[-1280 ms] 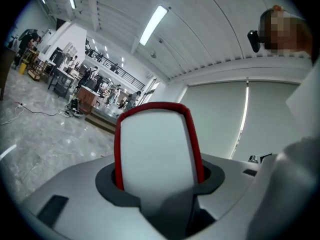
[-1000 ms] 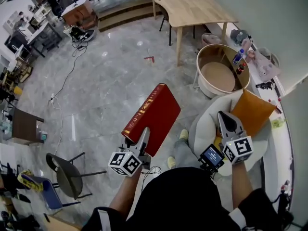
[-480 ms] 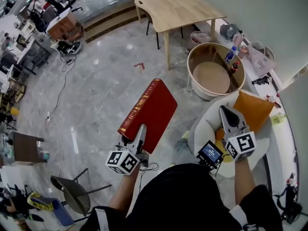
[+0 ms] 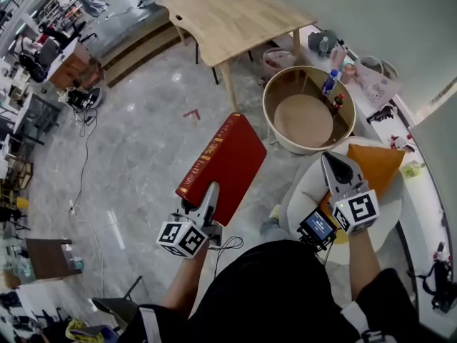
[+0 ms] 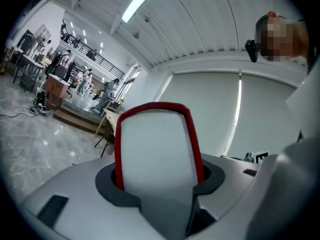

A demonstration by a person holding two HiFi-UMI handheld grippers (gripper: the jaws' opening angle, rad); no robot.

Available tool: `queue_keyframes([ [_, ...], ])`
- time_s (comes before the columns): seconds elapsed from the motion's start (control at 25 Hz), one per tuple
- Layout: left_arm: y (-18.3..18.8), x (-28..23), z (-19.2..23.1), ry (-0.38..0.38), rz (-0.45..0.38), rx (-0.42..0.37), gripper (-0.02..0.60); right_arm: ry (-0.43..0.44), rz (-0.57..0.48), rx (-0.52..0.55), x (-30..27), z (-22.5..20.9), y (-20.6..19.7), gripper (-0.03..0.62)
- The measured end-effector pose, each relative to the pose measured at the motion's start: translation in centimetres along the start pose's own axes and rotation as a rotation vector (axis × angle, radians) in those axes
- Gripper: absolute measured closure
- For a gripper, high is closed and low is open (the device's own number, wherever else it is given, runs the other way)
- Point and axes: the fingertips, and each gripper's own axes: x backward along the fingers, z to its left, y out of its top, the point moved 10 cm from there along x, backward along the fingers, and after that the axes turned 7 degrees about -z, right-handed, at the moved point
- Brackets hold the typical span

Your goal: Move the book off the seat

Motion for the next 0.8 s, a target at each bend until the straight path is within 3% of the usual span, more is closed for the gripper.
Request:
queue_keyframes([
  [0.32, 0.8, -9.0, -0.2, -0.074, 0.036, -0.012, 0.328, -0.077, -0.006, -0.025, -2.3, -5.1, -0.4, 0.580],
  [0.8, 0.6, -15.7, -0.5, -0.140, 0.087, -0.006, 0.328, -0.149, 0.030, -0.075, -3.0, -8.1, -1.7, 0.580],
])
